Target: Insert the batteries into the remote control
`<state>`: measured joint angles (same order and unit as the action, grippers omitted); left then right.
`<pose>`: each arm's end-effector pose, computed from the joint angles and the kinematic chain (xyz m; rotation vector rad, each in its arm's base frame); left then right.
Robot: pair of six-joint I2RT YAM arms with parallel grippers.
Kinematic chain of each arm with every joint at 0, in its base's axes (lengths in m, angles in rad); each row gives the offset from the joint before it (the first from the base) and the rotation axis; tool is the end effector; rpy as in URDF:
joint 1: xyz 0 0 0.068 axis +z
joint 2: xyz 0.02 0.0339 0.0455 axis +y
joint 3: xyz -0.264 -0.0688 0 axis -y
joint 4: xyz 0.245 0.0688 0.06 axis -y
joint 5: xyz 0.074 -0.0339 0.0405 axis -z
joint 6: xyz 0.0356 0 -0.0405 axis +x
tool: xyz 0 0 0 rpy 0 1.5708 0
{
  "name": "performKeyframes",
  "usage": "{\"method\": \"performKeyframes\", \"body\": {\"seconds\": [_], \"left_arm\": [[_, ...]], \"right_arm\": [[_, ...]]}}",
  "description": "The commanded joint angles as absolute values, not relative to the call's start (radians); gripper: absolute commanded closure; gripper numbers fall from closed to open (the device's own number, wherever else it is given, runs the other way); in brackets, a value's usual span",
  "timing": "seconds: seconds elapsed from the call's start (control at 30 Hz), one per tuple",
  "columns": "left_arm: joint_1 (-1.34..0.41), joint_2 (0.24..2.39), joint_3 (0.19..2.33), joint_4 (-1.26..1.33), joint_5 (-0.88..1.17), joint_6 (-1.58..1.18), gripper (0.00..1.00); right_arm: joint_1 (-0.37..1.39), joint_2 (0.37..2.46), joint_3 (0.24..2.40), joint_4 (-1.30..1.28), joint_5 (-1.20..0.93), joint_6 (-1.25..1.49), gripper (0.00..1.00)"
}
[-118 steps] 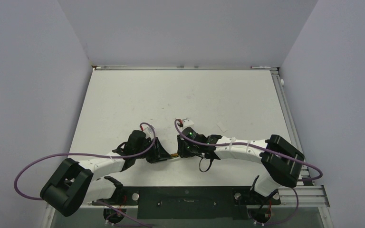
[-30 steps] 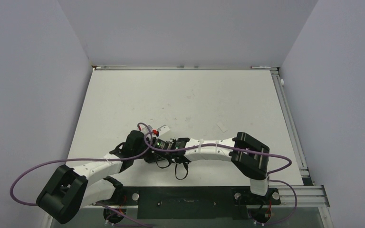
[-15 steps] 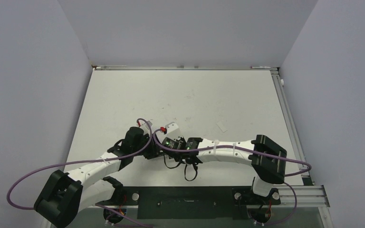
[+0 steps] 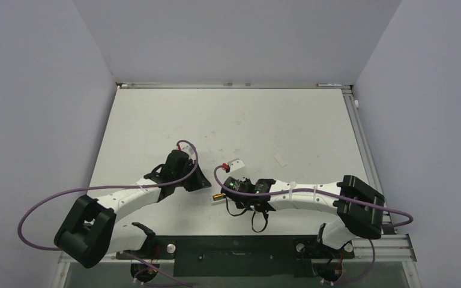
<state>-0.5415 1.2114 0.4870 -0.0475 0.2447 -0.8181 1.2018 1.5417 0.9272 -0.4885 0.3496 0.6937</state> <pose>0.1911 -0.1250 0.1675 -0.2175 2.5103 -0.9084 0.1180 0.2713 0.1893 -0.5435 2.5253 0.2334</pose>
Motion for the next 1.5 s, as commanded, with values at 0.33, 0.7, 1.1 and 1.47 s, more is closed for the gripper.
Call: {"method": "performKeyframes", "body": {"seconds": [0.33, 0.7, 1.1, 1.47], "left_arm": [[-0.601, 1.408, 0.568, 0.052, 0.21, -0.815, 1.0], [-0.63, 1.407, 0.521, 0.038, 0.225, -0.813, 1.0], [-0.659, 1.397, 0.494, 0.046, 0.254, -0.82, 1.0], [-0.713, 1.386, 0.477, 0.075, 0.261, -0.852, 1.0]], "right_arm": [[1.142, 1.465, 0.781, -0.341, 0.275, 0.786, 0.91], [1.073, 1.528, 0.818, -0.306, 0.241, 0.775, 0.91], [1.019, 1.604, 0.907, -0.281, 0.211, 0.73, 0.91], [0.975, 1.665, 0.993, -0.317, 0.191, 0.665, 0.91]]}}
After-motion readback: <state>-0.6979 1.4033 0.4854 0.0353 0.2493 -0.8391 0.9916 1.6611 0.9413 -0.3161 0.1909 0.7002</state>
